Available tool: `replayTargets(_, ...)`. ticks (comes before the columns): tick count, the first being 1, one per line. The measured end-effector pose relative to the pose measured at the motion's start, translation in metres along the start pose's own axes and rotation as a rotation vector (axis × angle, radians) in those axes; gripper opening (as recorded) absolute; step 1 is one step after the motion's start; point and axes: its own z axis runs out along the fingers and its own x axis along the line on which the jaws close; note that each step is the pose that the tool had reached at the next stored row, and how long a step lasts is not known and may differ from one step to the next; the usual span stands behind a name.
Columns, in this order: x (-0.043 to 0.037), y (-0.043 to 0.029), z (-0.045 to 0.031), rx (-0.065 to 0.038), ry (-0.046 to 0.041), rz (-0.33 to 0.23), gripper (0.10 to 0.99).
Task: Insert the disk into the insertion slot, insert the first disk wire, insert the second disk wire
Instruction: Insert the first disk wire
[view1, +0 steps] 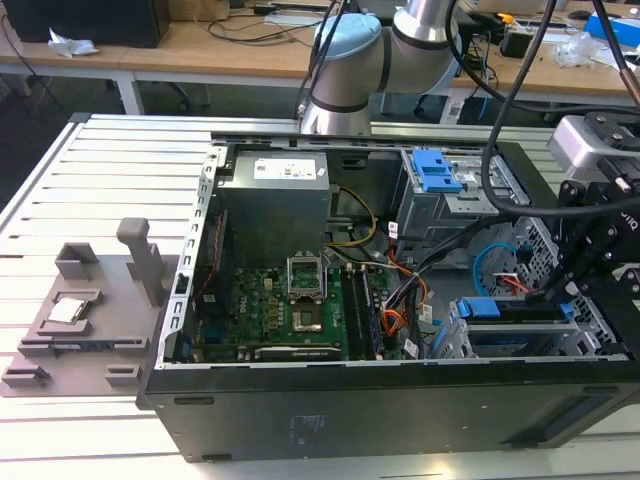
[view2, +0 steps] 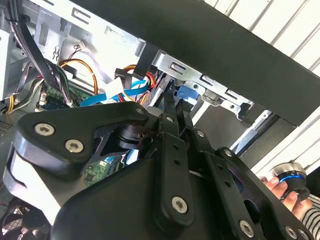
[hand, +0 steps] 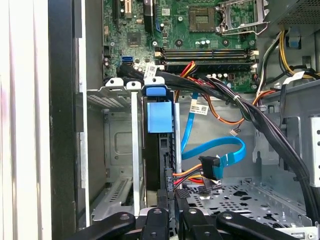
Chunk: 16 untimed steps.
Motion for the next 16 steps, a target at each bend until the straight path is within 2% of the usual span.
replayTargets(6, 0.0002, -0.0029, 0.0046, -0.001, -0.0002, 0.006, 0.173)
replayTargets(15, 0.0001, -0.0051, 0.0051, 0.0, -0.0009, 0.013, 0.173)
replayTargets(16, 0.0001, -0.0051, 0.0051, 0.0, -0.0007, 0.013, 0.243)
